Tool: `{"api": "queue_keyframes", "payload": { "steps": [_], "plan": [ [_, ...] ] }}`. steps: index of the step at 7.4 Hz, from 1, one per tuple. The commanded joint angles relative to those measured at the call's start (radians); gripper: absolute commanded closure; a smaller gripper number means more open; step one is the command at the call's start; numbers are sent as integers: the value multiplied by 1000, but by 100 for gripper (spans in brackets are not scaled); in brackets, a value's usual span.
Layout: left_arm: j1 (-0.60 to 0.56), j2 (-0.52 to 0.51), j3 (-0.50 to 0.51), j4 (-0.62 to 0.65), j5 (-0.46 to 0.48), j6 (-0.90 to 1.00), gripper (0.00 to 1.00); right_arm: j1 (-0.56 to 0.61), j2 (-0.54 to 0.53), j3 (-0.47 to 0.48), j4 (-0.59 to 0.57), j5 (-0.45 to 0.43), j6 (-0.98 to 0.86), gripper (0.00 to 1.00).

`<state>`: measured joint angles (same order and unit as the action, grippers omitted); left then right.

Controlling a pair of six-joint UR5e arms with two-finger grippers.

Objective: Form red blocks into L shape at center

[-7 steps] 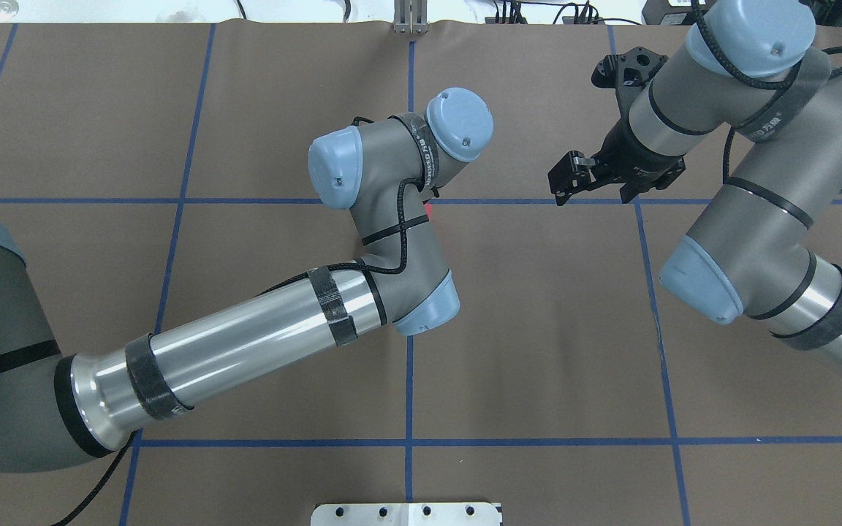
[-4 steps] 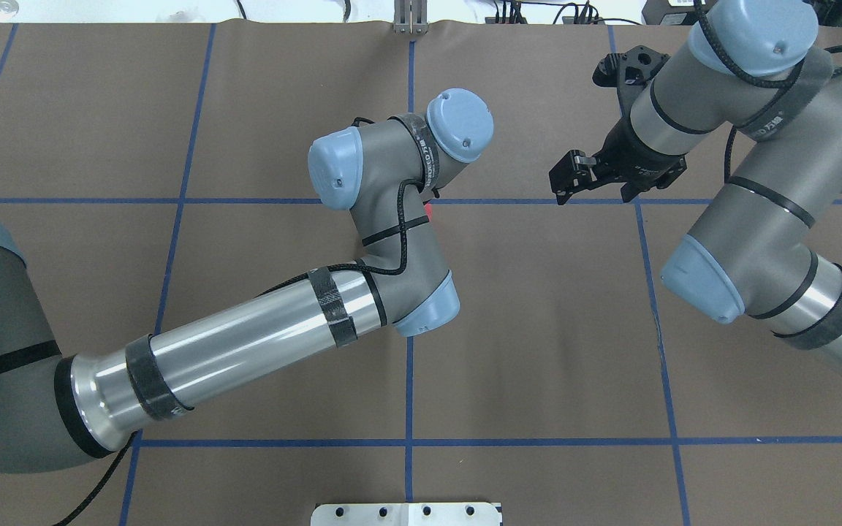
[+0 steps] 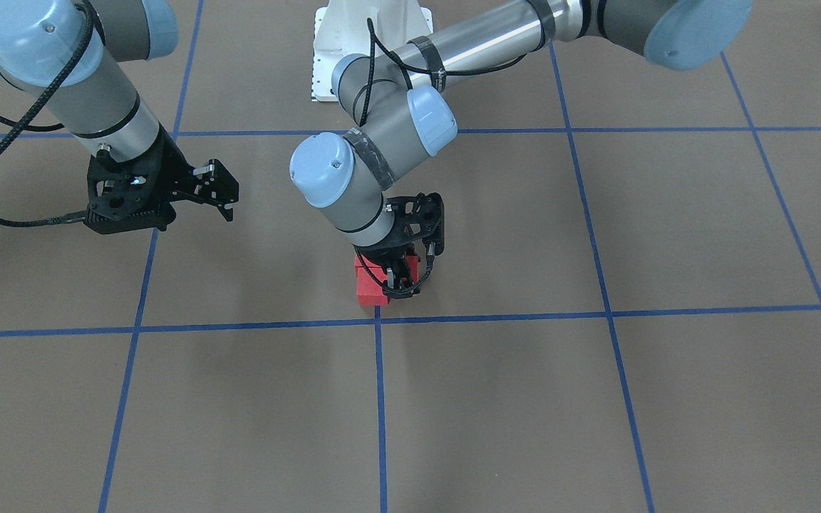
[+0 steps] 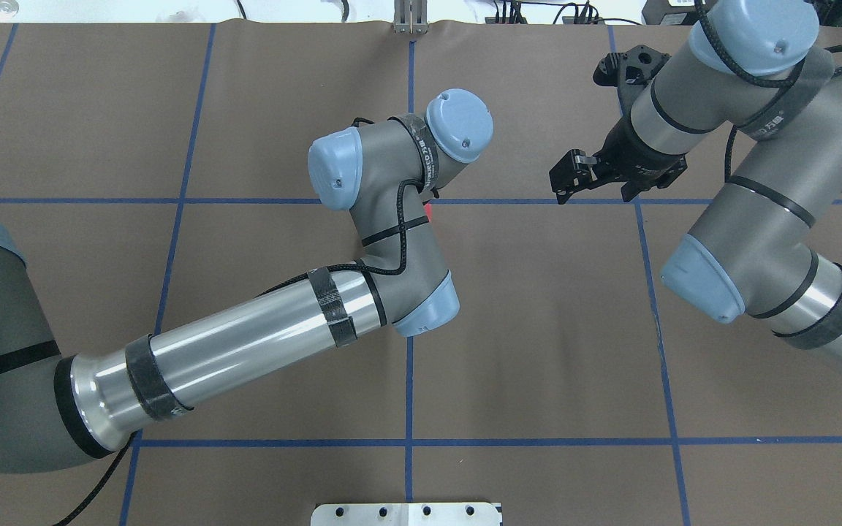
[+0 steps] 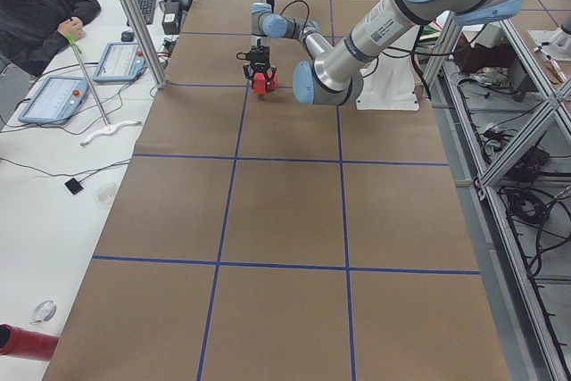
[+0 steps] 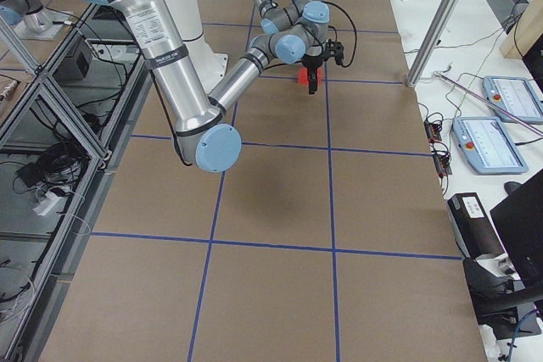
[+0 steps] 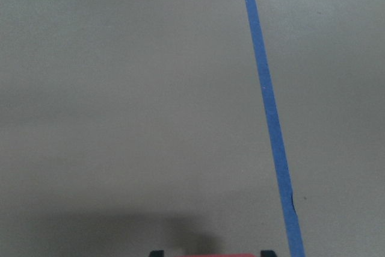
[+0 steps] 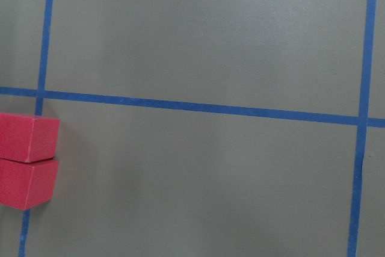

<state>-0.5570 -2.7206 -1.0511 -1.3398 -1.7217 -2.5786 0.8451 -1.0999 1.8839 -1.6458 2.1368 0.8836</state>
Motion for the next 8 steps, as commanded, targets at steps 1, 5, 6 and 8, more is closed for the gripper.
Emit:
{"api": "queue_keyframes", "payload": {
  "steps": [1, 5, 6, 8],
  "plan": [
    [-1, -1, 0, -13, 1, 0, 78, 2, 0, 0, 0, 0, 0, 1],
    [-4, 1, 0, -15, 7, 0, 78, 2, 0, -2, 1, -2, 0, 1],
    [-4, 1, 0, -16, 7, 0, 60, 2, 0, -2, 1, -2, 0, 1],
    [-3, 1, 0, -16, 7, 0, 23, 2, 0, -2, 1, -2, 0, 1]
  ]
}}
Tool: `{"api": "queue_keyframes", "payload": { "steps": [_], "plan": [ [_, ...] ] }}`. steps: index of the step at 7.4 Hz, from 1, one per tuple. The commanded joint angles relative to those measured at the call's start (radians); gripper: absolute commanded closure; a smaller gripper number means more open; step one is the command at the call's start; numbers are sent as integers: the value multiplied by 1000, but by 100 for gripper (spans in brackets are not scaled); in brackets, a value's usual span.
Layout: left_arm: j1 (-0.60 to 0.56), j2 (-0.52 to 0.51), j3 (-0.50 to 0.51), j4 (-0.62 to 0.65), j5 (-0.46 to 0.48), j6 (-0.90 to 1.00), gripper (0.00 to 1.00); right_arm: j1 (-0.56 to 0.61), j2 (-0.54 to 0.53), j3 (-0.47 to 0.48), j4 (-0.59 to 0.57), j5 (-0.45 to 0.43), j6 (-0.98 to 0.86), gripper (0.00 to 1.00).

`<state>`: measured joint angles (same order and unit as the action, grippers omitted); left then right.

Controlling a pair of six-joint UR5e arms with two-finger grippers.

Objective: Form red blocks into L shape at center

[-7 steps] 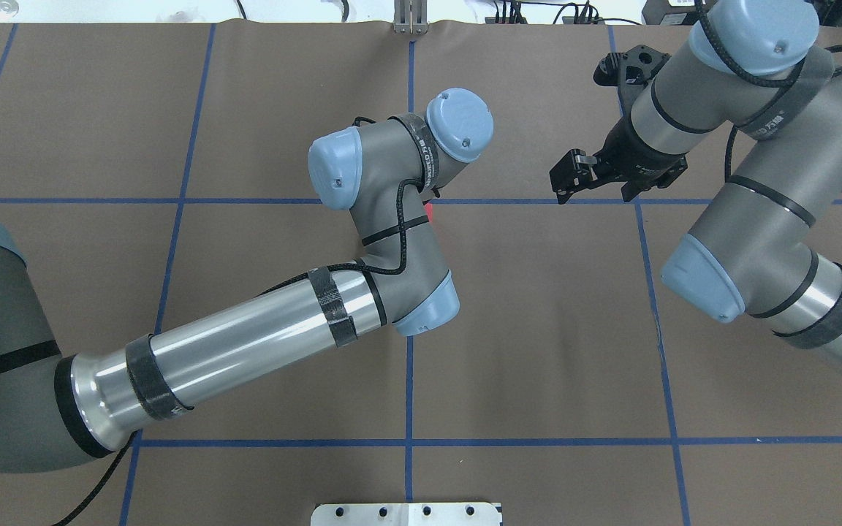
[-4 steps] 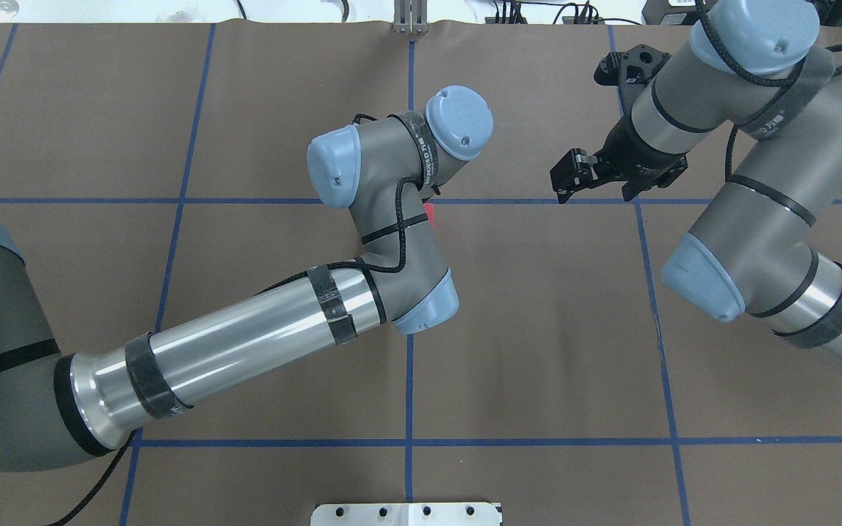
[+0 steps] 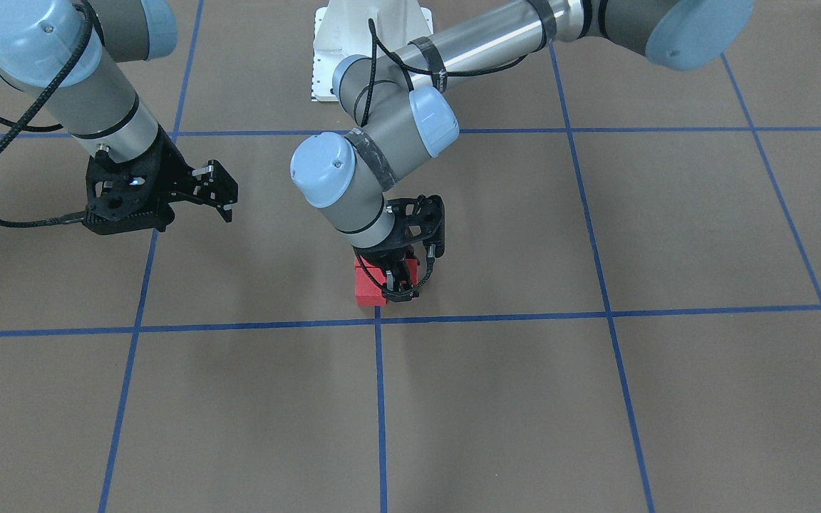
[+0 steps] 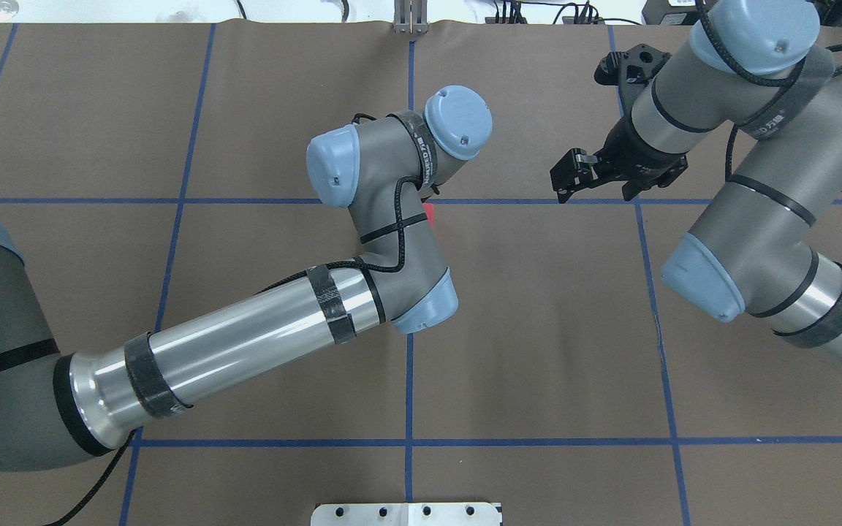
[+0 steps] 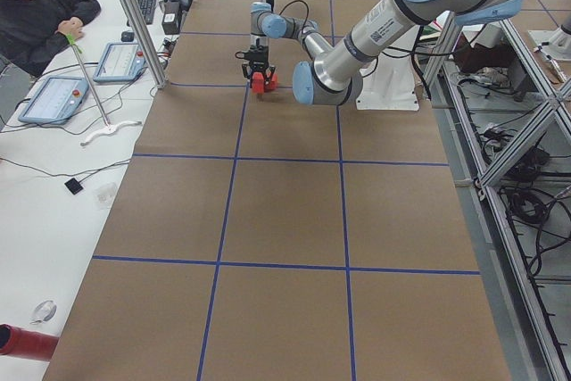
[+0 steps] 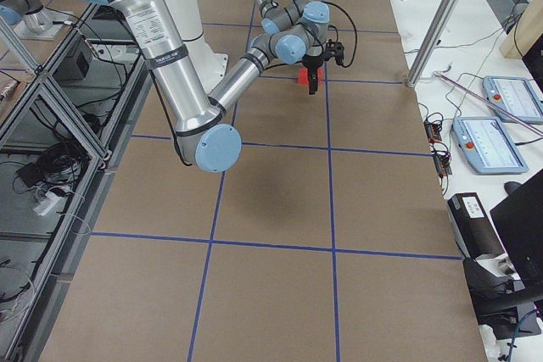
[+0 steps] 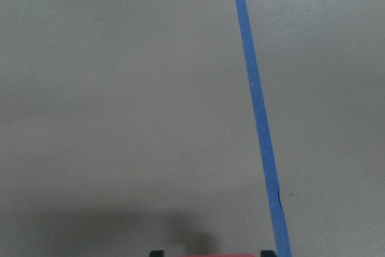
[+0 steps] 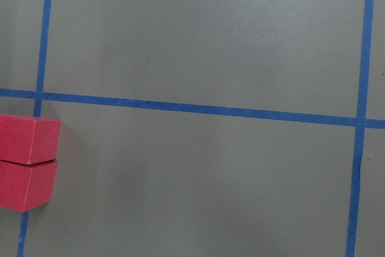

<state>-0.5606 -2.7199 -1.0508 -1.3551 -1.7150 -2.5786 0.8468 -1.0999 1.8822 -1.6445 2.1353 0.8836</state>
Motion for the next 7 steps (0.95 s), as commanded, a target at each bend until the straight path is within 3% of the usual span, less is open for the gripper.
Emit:
{"api": "queue_keyframes", "payload": {
  "steps": [1, 2, 4, 7],
  "plan": [
    [1, 0, 0, -1, 0, 0, 22, 0, 0, 0, 0, 0, 0, 1],
    [2, 0, 0, -1, 0, 0, 20, 0, 0, 0, -1, 0, 0, 1],
    [2, 2, 0, -1, 0, 27, 4, 0, 2, 0, -1, 0, 0, 1],
    [-5, 0, -6, 7, 2, 55, 1, 5, 3, 0, 0, 2, 0, 1]
  ]
}}
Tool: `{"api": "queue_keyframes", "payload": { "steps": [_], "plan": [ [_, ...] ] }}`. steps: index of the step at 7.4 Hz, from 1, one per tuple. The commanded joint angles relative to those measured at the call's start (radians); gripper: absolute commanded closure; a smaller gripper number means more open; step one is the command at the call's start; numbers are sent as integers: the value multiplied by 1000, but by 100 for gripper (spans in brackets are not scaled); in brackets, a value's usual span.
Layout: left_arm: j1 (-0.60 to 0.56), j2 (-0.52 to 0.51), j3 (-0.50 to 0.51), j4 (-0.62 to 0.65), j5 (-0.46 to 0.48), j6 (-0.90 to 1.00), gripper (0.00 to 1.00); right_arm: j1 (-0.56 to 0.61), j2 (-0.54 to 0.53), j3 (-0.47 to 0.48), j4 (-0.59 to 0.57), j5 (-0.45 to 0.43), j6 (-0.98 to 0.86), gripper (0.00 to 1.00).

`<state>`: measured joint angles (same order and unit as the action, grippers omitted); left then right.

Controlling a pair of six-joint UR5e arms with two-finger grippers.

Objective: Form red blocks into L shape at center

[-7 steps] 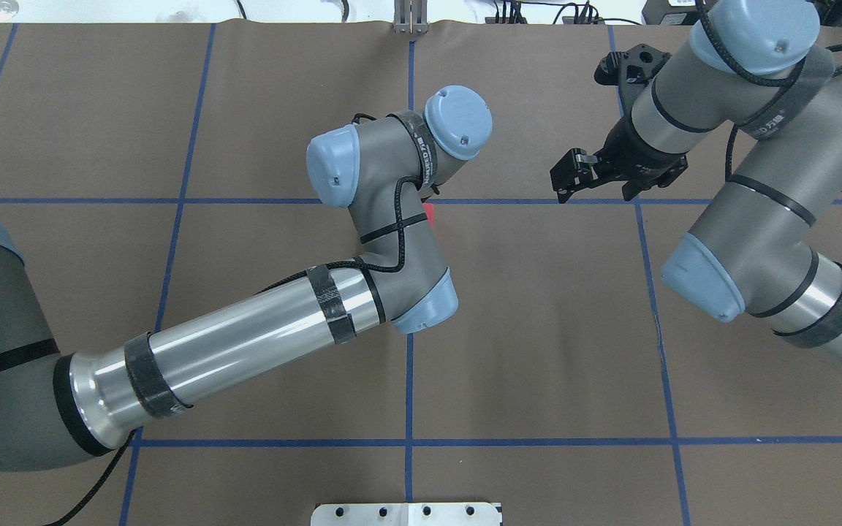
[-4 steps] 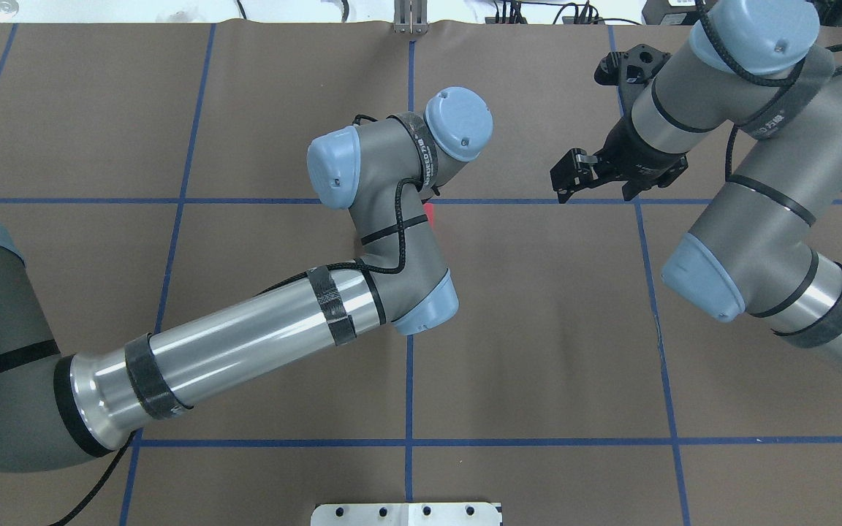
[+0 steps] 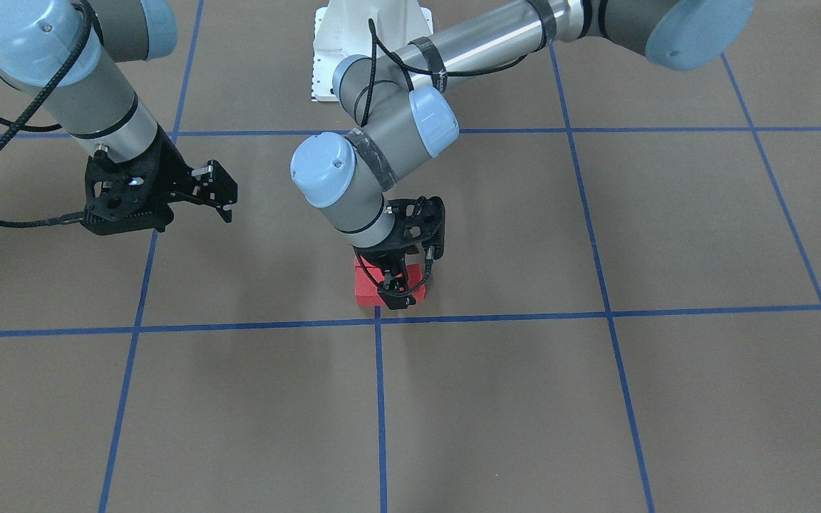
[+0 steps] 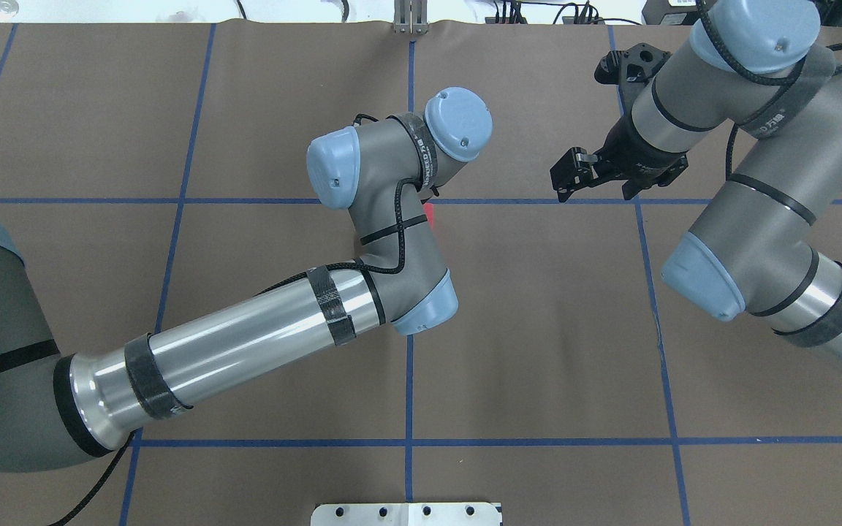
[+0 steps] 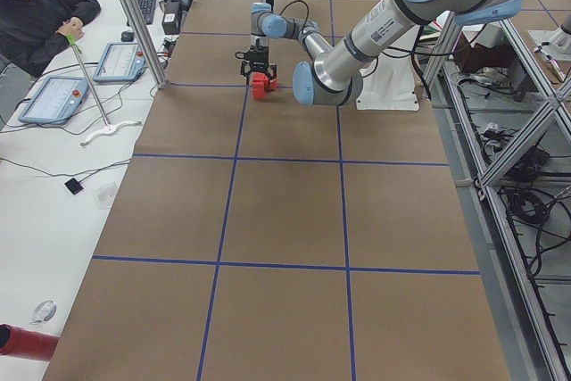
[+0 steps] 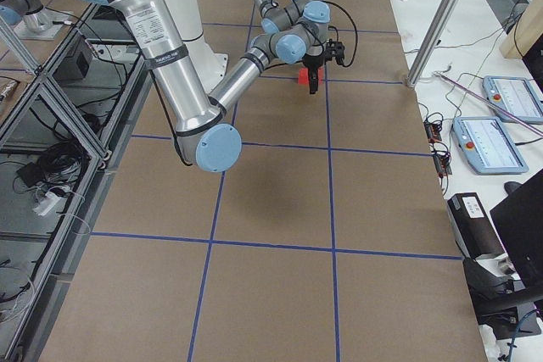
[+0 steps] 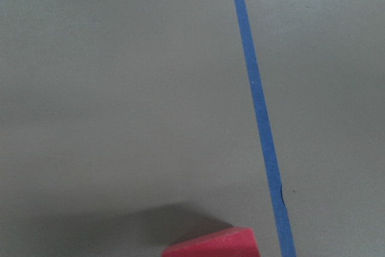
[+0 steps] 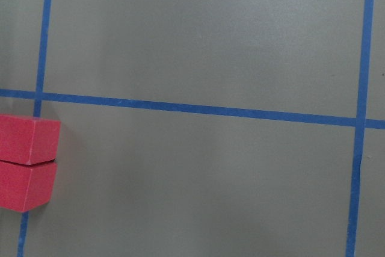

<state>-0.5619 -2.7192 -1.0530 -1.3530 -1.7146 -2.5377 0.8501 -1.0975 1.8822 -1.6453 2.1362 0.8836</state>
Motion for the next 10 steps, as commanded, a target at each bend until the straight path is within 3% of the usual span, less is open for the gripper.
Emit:
{"api": "queue_keyframes", "payload": {
  "steps": [1, 2, 3, 4, 5, 7, 9, 10],
  "plan": [
    [-13, -1, -10, 14, 0, 39, 1, 3, 1, 0, 1, 1, 0, 1],
    [-32, 7, -13, 20, 0, 40, 1, 4, 2, -2, -1, 1, 0, 1],
    [-42, 12, -15, 47, 1, 40, 30, 6, 4, -2, -1, 1, 0, 1],
    [-44, 13, -16, 61, 10, 39, 76, 6, 5, -3, -1, 1, 0, 1],
    [-38, 13, -16, 61, 35, 39, 100, 6, 5, -3, -1, 1, 0, 1],
    [-36, 13, -34, 61, 24, 69, 100, 6, 5, -3, -1, -1, 0, 1],
    [-50, 50, -111, 57, -84, 122, 100, 6, 5, -2, -1, -1, 0, 1],
    [-53, 62, -113, 57, -85, 111, 100, 6, 7, -2, -1, -1, 0, 1]
  ]
}}
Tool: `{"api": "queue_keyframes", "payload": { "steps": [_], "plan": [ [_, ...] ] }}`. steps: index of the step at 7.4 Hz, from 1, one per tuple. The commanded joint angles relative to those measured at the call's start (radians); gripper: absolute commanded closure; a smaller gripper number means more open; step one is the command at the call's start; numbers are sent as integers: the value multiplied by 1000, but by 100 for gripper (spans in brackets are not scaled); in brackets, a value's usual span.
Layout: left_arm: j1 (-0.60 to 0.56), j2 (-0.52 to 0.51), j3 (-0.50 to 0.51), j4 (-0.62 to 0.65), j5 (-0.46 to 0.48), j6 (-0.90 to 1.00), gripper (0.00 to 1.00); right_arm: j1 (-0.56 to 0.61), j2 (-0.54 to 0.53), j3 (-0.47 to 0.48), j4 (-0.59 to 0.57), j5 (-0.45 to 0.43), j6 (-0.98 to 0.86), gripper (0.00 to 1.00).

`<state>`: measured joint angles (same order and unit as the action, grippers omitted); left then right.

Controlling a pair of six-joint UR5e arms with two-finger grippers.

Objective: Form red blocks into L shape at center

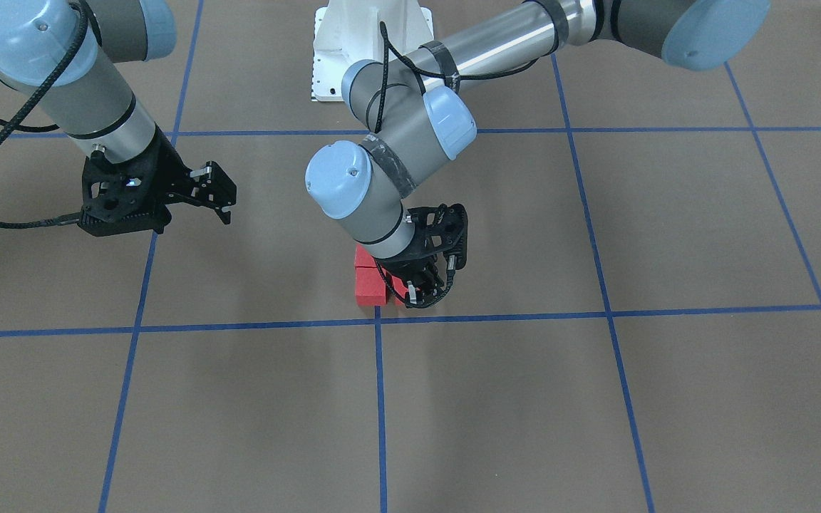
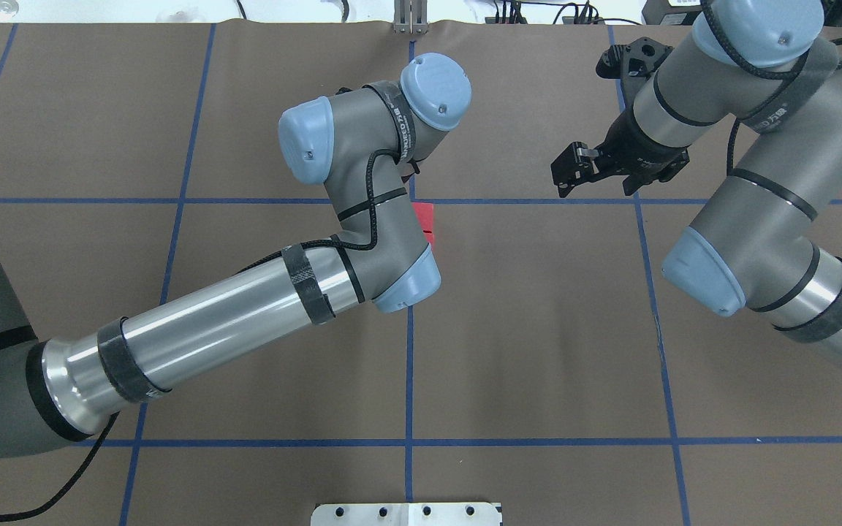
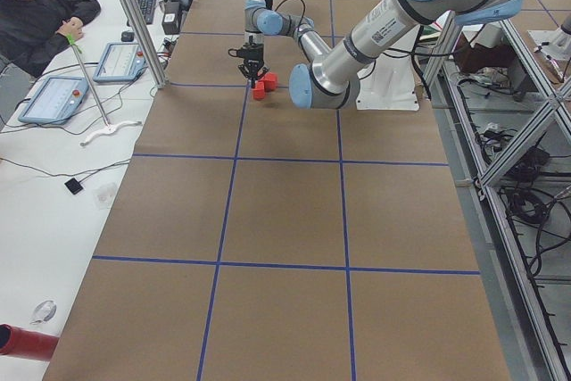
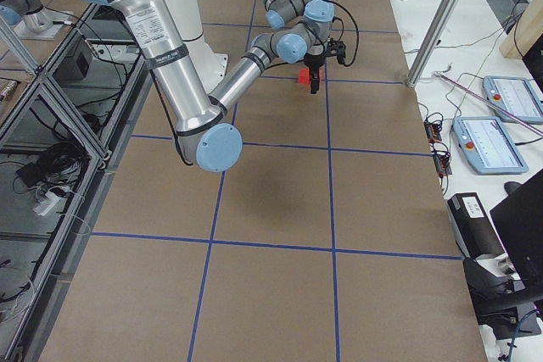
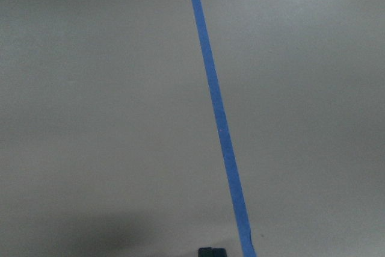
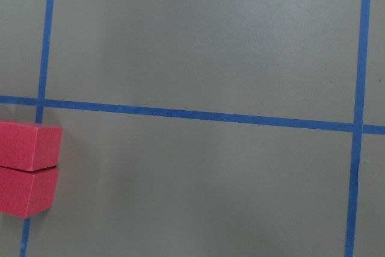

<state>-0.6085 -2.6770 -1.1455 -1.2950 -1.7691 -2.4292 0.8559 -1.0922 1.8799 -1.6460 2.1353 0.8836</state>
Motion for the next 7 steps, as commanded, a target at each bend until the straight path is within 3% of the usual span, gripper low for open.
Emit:
{"api": "queue_keyframes", "payload": {
  "steps": [1, 7],
  "plan": [
    [-8, 34, -19, -3, -24, -11, 100, 0, 2, 1, 0, 0, 0, 1],
    [-5, 42, 27, -136, -21, 4, 100, -3, 0, 1, 0, 0, 0, 1]
  ]
}}
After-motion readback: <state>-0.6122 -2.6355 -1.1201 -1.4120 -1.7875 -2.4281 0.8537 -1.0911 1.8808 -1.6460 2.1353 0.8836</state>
